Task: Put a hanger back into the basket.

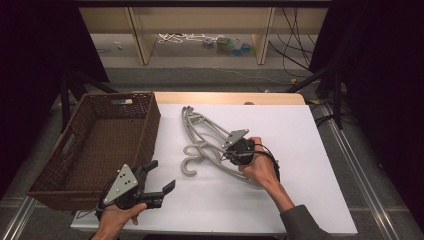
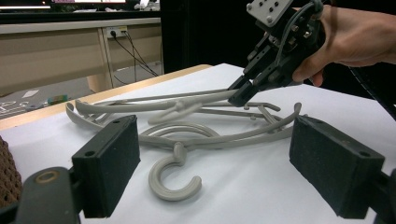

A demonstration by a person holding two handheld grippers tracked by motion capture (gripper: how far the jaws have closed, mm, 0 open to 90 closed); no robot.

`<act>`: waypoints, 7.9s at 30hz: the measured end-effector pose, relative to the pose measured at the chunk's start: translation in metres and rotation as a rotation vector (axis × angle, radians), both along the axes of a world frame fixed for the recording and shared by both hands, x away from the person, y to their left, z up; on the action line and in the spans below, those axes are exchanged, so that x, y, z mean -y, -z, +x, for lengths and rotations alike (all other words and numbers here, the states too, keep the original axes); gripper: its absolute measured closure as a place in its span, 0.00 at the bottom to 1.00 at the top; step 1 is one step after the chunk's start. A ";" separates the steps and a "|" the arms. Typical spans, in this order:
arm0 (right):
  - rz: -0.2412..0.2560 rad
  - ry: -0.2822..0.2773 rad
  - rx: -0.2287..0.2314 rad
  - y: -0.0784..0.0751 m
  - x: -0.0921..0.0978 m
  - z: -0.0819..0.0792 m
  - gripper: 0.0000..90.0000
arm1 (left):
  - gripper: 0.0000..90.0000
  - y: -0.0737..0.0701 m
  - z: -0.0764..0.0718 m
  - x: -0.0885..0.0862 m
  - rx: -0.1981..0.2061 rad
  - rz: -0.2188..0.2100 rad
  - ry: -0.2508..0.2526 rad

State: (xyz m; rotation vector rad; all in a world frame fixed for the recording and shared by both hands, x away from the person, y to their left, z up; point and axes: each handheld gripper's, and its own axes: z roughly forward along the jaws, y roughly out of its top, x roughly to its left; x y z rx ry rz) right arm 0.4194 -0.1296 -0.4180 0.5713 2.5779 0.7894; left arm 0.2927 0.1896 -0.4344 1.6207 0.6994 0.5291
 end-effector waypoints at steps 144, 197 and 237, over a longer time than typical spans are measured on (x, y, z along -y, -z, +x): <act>0.504 0.100 0.074 -0.015 0.091 -0.127 0.21 | 0.88 -0.079 0.038 0.021 -0.251 0.151 0.234; 0.503 0.092 0.014 -0.003 0.089 -0.126 0.20 | 0.88 -0.112 0.089 -0.169 -0.182 0.263 -0.169; 0.499 0.079 -0.005 -0.001 0.087 -0.124 0.20 | 0.88 -0.054 0.120 -0.184 -0.439 0.538 -0.198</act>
